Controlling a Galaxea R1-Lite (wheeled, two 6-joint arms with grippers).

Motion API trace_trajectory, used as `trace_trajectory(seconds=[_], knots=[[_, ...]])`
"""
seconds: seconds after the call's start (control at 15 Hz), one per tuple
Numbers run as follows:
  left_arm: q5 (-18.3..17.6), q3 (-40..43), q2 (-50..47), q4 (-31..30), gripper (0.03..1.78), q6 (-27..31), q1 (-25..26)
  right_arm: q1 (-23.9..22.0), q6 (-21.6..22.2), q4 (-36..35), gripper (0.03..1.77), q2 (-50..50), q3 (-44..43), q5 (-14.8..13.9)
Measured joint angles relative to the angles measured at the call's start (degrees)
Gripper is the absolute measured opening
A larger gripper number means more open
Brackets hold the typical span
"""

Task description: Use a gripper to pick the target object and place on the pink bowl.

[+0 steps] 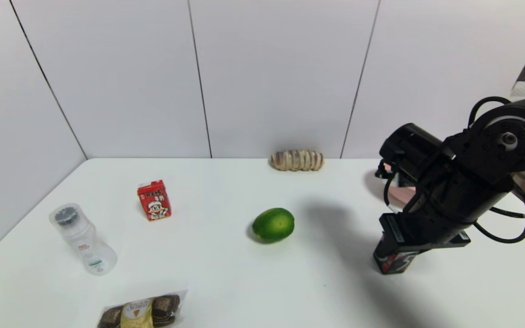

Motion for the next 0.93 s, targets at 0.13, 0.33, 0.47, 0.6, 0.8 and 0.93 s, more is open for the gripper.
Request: trace_trajectory(seconds=[0.13, 0.33, 0.47, 0.6, 0.8, 0.93], knots=[[0.0, 0.0, 0.0, 0.0, 1.78, -0.02, 0.0, 0.0, 0.0, 0.0, 0.78, 0.0, 0.0, 0.01], [-0.02, 0.0, 0.0, 0.0, 1.78, -0.02, 0.0, -0.09, -0.18, -0.09, 0.78, -0.06, -0.02, 0.01], [-0.02, 0.0, 0.0, 0.0, 1.78, -0.02, 0.0, -0.41, -0.35, -0.41, 0.78, -0.46, -0.55, 0.01], [0.0, 0.0, 0.0, 0.0, 1.78, -0.02, -0.02, -1.33, -0.63, -0.49, 0.78, -1.33, -2.91, 0.01], [-0.02, 0.0, 0.0, 0.0, 1.78, -0.02, -0.02, -4.3, -2.06, -0.46, 0.78, -2.82, -8.55, 0.0], [0.0, 0.0, 0.0, 0.0, 1.78, -0.02, -0.02, -6.84, -3.24, -0.46, 0.78, -3.17, -13.71, -0.07]])
